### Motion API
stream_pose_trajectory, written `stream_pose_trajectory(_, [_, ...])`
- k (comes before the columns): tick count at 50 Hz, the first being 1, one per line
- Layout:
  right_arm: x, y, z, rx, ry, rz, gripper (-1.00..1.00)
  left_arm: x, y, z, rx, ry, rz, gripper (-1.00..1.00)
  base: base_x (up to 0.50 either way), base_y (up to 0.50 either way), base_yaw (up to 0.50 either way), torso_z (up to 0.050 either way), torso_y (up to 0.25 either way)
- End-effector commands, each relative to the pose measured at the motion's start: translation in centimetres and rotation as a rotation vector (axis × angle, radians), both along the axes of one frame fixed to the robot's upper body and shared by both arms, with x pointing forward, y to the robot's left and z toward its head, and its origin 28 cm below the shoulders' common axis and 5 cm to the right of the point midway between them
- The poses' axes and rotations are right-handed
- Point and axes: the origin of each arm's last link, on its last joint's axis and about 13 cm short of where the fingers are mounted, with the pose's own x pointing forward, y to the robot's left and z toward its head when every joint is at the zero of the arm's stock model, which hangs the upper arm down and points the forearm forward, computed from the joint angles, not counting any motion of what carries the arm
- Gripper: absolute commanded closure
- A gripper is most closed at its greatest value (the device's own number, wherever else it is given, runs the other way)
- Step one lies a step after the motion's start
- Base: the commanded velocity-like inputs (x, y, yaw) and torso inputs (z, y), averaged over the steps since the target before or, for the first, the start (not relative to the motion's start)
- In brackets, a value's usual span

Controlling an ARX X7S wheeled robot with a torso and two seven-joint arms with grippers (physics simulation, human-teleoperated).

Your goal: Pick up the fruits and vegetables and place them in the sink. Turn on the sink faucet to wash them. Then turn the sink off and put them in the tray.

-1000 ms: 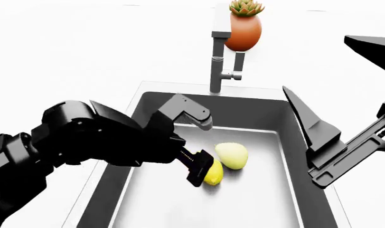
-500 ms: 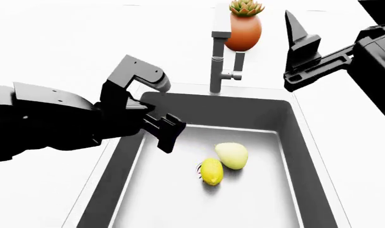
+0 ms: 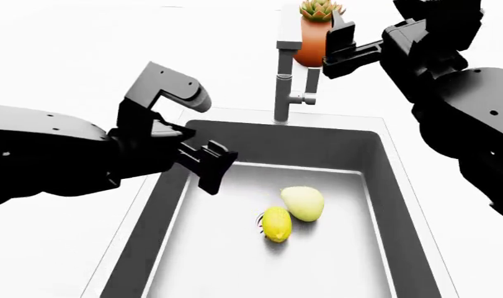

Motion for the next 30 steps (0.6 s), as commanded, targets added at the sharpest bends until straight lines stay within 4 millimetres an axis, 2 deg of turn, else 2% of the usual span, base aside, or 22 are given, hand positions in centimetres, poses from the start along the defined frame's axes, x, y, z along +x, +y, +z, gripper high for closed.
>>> stream_pose_trajectory(1, [3.8, 0.9, -0.3, -0.014, 0.059, -0.015, -1.00, -0.7, 0.1, 0.4, 0.010, -0.018, -0.003, -1.00, 0.00, 0.00, 0.00, 0.000, 0.000])
stream_pose_trajectory(6, [5.2, 1.0, -0.4, -0.009, 0.079, -0.012, -1.00, -1.3, 0.2, 1.0, -0.006, -0.038, -0.020, -1.00, 0.00, 0.00, 0.00, 0.000, 0.000])
stream_pose_trajectory(17, [7.5, 1.3, -1.1, 0.037, 0.135, -0.056, -1.00, -1.5, 0.2, 1.1, -0.021, -0.033, -0.035, -1.00, 0.00, 0.00, 0.00, 0.000, 0.000])
stream_pose_trajectory(24, [9.3, 2.1, -2.2, 0.021, 0.189, -0.040, -1.00, -1.4, 0.2, 1.3, -0.035, -0.037, -0.029, -1.00, 0.00, 0.00, 0.00, 0.000, 0.000])
stream_pose_trajectory(30, [10.2, 1.9, -3.2, 0.024, 0.207, -0.065, -1.00, -1.7, 0.2, 1.6, -0.047, -0.048, -0.048, -1.00, 0.00, 0.00, 0.00, 0.000, 0.000])
